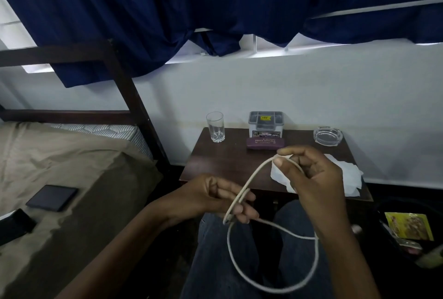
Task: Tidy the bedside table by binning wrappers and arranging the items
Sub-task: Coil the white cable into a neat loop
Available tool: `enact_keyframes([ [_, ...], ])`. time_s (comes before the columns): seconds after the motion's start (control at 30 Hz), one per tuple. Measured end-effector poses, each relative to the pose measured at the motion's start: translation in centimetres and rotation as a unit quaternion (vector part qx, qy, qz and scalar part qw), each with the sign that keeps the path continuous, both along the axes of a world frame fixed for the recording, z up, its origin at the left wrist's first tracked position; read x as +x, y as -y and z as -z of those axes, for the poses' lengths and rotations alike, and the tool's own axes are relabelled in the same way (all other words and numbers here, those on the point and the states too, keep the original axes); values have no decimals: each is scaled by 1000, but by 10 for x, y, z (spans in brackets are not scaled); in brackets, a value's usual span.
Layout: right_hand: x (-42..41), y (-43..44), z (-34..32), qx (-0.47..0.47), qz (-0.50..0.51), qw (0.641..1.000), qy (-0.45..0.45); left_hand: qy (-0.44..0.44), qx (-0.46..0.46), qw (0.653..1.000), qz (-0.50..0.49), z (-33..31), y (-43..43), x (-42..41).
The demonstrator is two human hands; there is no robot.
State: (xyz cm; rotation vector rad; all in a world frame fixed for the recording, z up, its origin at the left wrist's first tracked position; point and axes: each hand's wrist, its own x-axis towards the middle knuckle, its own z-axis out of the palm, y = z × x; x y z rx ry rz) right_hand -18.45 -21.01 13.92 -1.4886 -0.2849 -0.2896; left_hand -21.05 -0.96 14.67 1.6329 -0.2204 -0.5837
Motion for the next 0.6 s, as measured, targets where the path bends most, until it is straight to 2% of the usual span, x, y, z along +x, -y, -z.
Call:
enact_keyframes([
  [0.37, 12, -3, 21, 28, 80, 995, -43, -76, -195, 978, 22, 4, -6, 8],
  [0.6, 12, -15, 27, -3, 89, 996, -29, -109, -199, 973, 45, 4, -11, 10],
])
